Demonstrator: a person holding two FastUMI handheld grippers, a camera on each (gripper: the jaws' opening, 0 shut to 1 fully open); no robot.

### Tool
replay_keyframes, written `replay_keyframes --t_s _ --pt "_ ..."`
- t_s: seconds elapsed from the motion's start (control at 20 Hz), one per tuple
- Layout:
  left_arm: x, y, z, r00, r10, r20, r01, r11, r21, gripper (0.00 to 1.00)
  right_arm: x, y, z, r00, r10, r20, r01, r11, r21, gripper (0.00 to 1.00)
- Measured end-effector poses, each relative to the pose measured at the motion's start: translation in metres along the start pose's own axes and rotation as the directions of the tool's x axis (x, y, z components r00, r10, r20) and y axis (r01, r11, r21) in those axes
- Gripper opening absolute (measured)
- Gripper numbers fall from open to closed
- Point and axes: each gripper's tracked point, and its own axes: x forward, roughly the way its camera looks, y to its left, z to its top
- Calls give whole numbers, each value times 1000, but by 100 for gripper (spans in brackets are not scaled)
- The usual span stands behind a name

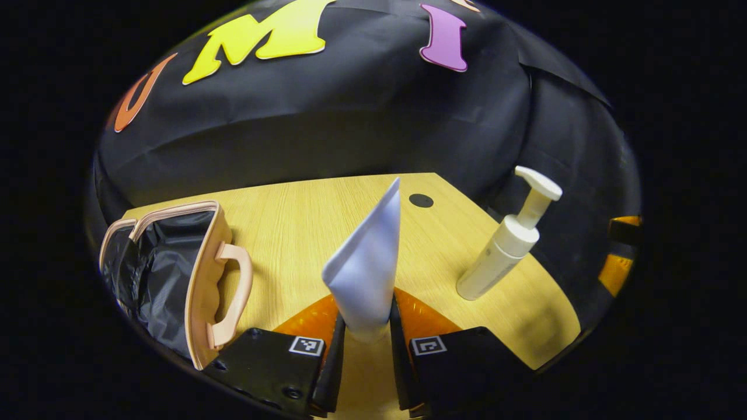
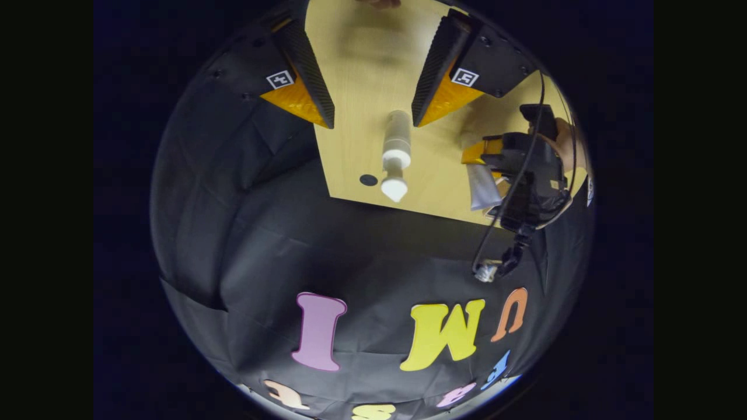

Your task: First open the suitcase, pack the skin care products into it, and then close the suitcase.

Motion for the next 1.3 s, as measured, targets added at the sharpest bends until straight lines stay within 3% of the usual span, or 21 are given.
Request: replay_keyframes --t_s 0.25,0.5,0.85,1.0,1.05,1.1,1.15,1.3 --pt "-65 5 18 998 32 59 -32 999 -1 40 36 12 7 1000 17 -3 -17 1000 8 79" --pt "-145 38 4 985 164 50 -160 984 -78 38 82 26 -3 999 28 -40 -27 999 21 78" --pt "-249 85 -18 944 328 20 -323 937 -132 37 141 40 -26 995 13 -103 -10 1000 28 80" --pt "-286 96 -14 929 367 46 -354 919 -173 37 148 40 -29 994 -16 -109 20 999 38 74" --pt "-297 99 -11 926 372 60 -355 915 -193 37 149 38 -29 993 -33 -113 37 999 37 65" --pt "-303 101 -11 923 377 72 -357 913 -199 37 143 39 -25 993 -43 -112 48 998 47 63" --pt "-311 107 -11 918 390 75 -371 909 -190 37 148 38 -29 992 -47 -114 53 997 48 53" --pt "-329 130 -11 912 404 76 -387 906 -173 37 137 38 -28 988 -81 -132 87 995 46 52"
